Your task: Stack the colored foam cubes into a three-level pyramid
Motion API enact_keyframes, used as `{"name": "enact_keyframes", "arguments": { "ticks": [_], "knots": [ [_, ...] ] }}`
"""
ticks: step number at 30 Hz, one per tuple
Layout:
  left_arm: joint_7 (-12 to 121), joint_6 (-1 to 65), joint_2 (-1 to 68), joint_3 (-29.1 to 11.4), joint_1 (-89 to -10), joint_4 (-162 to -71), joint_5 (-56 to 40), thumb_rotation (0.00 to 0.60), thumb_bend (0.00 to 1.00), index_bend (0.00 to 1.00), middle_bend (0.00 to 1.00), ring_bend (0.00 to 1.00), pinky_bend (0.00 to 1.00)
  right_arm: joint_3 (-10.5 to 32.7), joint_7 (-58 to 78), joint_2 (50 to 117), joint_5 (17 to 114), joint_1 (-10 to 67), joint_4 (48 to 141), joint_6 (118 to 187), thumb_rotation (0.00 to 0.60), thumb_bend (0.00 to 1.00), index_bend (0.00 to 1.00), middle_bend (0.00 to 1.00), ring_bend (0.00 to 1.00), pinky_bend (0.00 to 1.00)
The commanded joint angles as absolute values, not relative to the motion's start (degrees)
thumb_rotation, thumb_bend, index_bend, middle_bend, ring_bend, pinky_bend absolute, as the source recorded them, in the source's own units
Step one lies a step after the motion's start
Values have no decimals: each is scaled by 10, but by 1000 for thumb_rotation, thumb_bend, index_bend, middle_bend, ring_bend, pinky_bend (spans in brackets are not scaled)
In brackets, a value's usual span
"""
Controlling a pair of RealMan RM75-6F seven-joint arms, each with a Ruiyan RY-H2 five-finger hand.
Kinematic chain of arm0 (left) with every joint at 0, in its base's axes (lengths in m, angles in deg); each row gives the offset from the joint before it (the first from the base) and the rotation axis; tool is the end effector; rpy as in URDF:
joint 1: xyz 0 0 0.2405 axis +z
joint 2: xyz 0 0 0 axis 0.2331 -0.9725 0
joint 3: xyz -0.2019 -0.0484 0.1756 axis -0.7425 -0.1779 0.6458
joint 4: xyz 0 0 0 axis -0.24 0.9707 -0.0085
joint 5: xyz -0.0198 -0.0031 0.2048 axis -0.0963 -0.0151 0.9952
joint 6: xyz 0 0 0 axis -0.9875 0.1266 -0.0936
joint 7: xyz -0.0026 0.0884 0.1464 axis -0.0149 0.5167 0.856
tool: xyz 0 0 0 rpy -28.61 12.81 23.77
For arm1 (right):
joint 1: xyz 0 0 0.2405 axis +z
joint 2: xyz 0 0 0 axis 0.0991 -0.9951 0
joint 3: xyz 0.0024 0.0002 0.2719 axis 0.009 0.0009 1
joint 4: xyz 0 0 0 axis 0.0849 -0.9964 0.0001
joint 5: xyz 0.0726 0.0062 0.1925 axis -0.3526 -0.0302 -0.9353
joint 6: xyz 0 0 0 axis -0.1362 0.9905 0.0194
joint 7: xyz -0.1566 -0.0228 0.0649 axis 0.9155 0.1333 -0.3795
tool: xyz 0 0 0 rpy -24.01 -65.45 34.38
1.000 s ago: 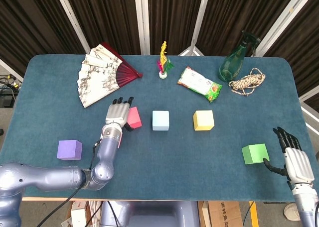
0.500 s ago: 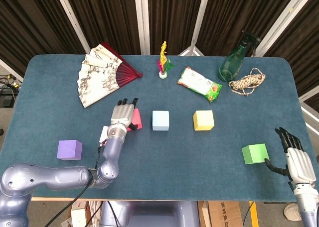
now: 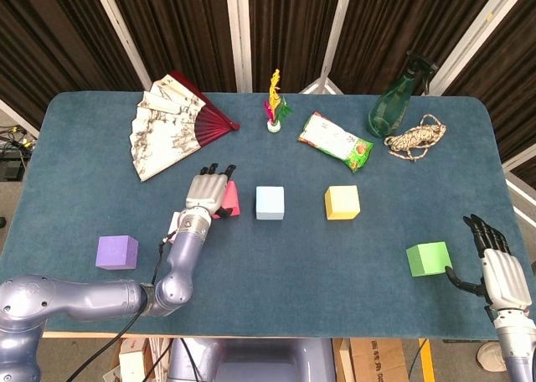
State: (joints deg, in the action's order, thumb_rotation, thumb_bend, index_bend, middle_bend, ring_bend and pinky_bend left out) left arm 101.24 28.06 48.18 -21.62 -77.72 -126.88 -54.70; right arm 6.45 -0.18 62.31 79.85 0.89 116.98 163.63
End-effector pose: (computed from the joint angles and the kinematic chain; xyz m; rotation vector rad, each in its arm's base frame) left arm -0.0625 0.4300 -0.0585 -1.6862 -1.1709 -0.6801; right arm -0.3347 -0.2248 0.1657 1.2238 -1.2347 0.9712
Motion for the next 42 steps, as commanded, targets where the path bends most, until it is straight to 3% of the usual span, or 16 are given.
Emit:
{"name": "enact_keyframes", "arguments": {
  "ticks": [1,14,42],
  "knots": [
    [1007,262,479,-210,-779,-1268,-535,600,426,98,347,47,95,65,-1,624,797,9,1170,1636,600,324,0,0,0,0],
    [993,239,480,-191,-786,-1261,-503,600,426,98,348,47,95,66,-6,622,795,8,1172,1636,600,324,0,0,0,0],
    [974,220,506,-189,-810,-1224,-509,600,425,98,352,47,95,68,-9,622,792,7,1173,1633,600,325,0,0,0,0]
  ]
}}
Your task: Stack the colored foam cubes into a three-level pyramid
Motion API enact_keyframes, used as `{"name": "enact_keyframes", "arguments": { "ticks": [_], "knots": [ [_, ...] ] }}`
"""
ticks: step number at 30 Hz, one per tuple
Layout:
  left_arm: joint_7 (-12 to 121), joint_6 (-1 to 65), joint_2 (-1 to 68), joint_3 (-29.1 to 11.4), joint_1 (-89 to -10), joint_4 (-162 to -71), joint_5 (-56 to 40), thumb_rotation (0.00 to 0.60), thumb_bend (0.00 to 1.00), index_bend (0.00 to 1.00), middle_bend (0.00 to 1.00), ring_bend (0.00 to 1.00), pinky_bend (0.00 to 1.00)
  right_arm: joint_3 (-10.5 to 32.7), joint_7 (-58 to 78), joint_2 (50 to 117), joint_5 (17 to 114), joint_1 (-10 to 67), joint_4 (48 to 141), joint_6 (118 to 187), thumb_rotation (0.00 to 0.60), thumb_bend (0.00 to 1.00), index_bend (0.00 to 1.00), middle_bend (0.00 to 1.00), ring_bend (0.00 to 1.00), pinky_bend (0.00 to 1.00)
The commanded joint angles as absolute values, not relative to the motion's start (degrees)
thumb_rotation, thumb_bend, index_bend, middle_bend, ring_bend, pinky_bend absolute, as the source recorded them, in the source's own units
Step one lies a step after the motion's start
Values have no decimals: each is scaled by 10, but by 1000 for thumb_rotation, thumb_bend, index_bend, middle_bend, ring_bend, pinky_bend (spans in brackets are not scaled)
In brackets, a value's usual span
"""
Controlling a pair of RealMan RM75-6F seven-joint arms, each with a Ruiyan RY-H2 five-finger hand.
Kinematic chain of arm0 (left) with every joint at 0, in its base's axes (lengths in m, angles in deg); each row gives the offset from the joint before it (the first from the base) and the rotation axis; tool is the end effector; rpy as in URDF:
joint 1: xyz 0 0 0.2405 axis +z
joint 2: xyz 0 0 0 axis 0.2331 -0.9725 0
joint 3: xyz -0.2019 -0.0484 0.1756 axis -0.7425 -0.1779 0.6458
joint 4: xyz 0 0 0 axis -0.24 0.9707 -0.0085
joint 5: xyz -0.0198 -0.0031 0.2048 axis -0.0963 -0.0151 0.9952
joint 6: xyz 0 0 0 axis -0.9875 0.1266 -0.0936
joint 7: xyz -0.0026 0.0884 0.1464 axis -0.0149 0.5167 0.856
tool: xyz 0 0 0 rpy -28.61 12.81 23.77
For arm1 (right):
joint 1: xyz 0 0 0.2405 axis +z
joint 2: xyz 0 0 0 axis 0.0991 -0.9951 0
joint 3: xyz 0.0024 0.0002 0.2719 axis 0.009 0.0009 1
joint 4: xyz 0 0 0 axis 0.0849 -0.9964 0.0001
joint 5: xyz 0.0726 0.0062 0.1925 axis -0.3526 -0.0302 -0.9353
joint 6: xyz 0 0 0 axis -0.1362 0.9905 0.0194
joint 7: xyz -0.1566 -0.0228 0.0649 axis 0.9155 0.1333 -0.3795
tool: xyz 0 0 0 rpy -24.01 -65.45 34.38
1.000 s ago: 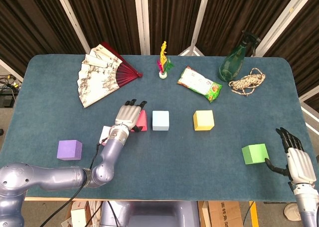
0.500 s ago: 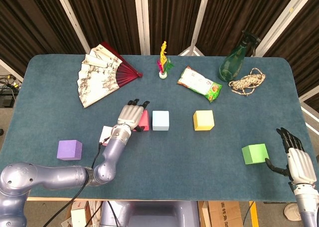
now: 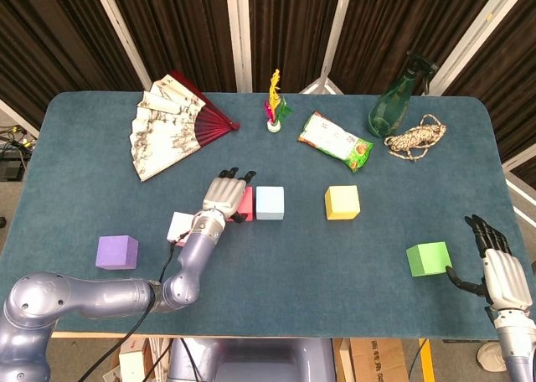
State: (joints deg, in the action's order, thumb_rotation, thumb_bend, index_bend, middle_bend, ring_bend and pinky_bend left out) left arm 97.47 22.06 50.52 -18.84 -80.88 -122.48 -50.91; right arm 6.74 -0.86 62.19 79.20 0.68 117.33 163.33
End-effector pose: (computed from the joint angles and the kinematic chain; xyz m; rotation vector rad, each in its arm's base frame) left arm -0.0422 0.4288 -0.0836 -1.8148 -1.1288 -0.7173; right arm -0.3358 -0.2242 0.1663 1.2037 -1.2531 0.9766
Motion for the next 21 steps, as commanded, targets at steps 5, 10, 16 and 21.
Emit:
{"name": "enact_keyframes", "arguments": {
  "ticks": [5,10,16,21],
  "knots": [
    [970,221,509,-191,-814,-1221,-507,600,425,97,351,47,95,68,-11,622,793,6,1173,1635,600,325,0,0,0,0],
    [968,222,508,-191,-815,-1221,-506,600,426,97,351,47,95,68,-12,622,793,6,1172,1635,600,324,0,0,0,0],
    [967,223,507,-189,-814,-1222,-507,600,426,97,350,47,95,69,-13,622,792,5,1172,1635,600,325,0,0,0,0],
    [965,219,508,-188,-815,-1218,-510,600,419,97,345,47,94,69,-12,623,793,5,1172,1636,600,324,0,0,0,0]
  ]
}}
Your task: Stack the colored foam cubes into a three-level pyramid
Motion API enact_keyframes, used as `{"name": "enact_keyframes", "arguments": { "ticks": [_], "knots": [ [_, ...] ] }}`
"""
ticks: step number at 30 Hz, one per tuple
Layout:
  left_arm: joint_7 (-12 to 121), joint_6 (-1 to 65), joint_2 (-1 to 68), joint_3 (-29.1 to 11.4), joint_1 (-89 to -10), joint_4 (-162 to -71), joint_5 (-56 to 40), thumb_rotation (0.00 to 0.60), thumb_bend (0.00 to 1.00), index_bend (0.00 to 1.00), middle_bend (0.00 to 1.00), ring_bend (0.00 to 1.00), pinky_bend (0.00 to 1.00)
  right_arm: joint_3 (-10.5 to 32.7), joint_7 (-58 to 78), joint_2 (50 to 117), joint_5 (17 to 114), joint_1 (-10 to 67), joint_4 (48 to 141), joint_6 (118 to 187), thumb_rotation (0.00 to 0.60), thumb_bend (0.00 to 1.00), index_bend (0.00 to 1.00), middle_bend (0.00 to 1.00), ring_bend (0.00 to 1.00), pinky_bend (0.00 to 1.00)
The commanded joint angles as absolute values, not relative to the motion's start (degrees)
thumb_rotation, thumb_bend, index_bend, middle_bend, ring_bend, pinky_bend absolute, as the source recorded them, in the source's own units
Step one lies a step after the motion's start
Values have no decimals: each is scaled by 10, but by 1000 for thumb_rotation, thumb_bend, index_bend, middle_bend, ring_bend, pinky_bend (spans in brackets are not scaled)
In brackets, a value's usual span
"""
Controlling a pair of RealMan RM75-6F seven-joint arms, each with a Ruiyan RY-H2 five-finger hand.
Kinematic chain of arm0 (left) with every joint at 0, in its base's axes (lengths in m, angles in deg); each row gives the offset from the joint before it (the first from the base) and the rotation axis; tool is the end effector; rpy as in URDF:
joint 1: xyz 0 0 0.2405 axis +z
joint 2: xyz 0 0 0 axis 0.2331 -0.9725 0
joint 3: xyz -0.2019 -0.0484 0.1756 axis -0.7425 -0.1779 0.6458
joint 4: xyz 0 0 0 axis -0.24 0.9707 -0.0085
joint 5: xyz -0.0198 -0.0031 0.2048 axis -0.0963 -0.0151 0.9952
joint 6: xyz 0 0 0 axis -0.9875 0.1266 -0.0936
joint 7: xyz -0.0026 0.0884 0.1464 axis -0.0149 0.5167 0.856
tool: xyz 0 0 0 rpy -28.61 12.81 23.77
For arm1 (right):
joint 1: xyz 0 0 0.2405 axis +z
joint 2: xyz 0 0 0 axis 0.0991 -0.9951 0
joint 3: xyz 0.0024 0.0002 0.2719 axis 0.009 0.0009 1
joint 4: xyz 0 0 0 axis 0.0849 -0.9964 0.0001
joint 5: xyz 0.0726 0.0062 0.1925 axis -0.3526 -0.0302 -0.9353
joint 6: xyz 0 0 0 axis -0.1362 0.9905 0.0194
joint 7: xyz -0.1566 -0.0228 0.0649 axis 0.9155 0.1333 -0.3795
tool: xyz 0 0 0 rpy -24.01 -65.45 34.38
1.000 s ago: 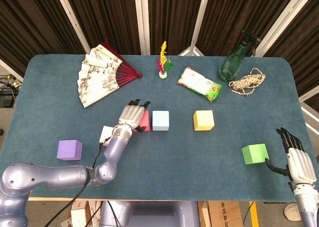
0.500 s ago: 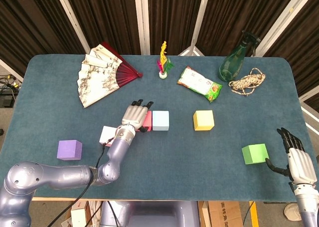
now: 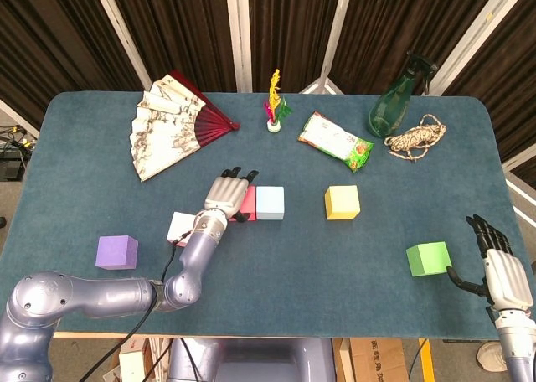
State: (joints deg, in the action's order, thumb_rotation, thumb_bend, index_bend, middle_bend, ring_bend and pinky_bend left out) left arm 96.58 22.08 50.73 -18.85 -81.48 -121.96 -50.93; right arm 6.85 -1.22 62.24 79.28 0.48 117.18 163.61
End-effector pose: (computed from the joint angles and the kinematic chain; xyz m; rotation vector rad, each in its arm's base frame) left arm -0.0389 0.4305 -0.0839 -1.8093 -1.1341 -0.7305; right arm -0.3364 -0.2237 0.1674 1.1966 -1.2519 0.9827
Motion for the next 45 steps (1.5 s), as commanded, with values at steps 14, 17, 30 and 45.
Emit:
{"name": "enact_keyframes", "arguments": {
  "ticks": [14,17,30,45],
  "knots": [
    [959,212,505,-181,-813,-1218,-506,600,260,23,107,10,50,68,-9,624,795,3,1170,1640,600,324,0,0,0,0],
    [957,216,500,-180,-811,-1223,-506,600,252,5,84,3,42,68,-9,624,796,3,1170,1641,600,325,0,0,0,0],
    [956,227,473,-174,-799,-1252,-522,600,239,0,68,0,33,67,-10,623,801,1,1172,1646,600,325,0,0,0,0],
    [940,234,486,-177,-796,-1242,-505,600,282,0,74,0,34,67,-9,624,801,0,1172,1645,600,324,0,0,0,0]
  ]
}}
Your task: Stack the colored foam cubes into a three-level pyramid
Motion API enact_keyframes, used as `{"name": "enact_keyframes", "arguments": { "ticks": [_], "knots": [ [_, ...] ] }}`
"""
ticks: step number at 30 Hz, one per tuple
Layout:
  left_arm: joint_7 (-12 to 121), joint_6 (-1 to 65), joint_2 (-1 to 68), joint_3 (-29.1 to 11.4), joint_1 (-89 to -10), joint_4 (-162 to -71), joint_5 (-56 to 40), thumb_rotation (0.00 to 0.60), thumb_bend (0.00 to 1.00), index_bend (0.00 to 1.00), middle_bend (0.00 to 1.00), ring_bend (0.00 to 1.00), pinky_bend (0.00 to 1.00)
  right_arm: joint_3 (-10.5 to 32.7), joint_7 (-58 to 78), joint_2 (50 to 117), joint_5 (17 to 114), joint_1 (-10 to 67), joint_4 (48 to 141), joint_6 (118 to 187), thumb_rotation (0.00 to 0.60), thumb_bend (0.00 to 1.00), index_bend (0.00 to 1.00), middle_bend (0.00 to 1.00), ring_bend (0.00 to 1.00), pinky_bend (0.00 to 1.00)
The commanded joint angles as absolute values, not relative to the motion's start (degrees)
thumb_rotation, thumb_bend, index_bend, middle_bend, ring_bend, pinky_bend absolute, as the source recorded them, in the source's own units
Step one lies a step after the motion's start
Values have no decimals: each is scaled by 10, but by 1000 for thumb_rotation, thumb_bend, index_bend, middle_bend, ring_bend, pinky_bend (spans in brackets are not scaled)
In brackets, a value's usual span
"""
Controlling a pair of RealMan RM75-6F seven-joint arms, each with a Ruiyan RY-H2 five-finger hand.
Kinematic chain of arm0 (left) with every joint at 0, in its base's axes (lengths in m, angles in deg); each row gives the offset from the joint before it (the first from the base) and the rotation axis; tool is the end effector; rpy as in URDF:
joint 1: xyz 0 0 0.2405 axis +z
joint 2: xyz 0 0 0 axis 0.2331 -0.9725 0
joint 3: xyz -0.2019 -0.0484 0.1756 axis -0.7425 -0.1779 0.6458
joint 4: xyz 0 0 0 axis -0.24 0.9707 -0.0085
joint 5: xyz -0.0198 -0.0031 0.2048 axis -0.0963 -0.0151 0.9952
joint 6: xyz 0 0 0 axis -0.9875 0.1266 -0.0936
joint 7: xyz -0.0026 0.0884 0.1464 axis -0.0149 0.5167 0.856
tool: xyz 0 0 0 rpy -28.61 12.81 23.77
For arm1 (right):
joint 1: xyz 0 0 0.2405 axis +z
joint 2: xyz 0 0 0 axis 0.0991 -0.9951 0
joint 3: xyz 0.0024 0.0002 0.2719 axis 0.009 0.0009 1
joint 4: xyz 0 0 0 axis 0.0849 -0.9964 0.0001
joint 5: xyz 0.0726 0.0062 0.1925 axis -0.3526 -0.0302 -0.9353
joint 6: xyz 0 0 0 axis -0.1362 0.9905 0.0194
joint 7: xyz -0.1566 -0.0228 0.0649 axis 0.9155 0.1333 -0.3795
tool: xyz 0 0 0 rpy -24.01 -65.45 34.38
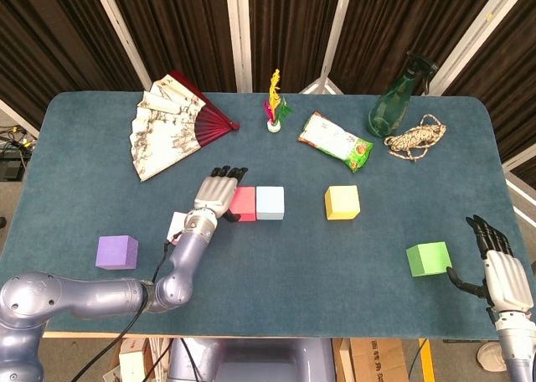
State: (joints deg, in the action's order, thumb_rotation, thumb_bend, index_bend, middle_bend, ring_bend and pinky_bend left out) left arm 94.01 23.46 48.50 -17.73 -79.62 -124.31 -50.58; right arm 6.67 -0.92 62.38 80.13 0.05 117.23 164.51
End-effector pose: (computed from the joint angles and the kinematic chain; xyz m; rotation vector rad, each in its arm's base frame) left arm -0.0554 0.4297 -0.0719 -1.7652 -1.1695 -0.7354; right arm -0.3349 -0.2210 0.1676 1.2021 -1.2385 0.9889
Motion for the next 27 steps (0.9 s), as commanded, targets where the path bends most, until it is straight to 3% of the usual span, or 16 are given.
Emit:
{"name": "enact_keyframes", "arguments": {
  "ticks": [1,27],
  "knots": [
    [940,234,487,-177,-797,-1241,-505,600,282,0,75,0,34,67,-10,624,801,0,1172,1645,600,324,0,0,0,0],
    [941,229,500,-178,-797,-1225,-502,600,296,0,85,0,35,68,-7,623,795,1,1172,1641,600,325,0,0,0,0]
  ]
}}
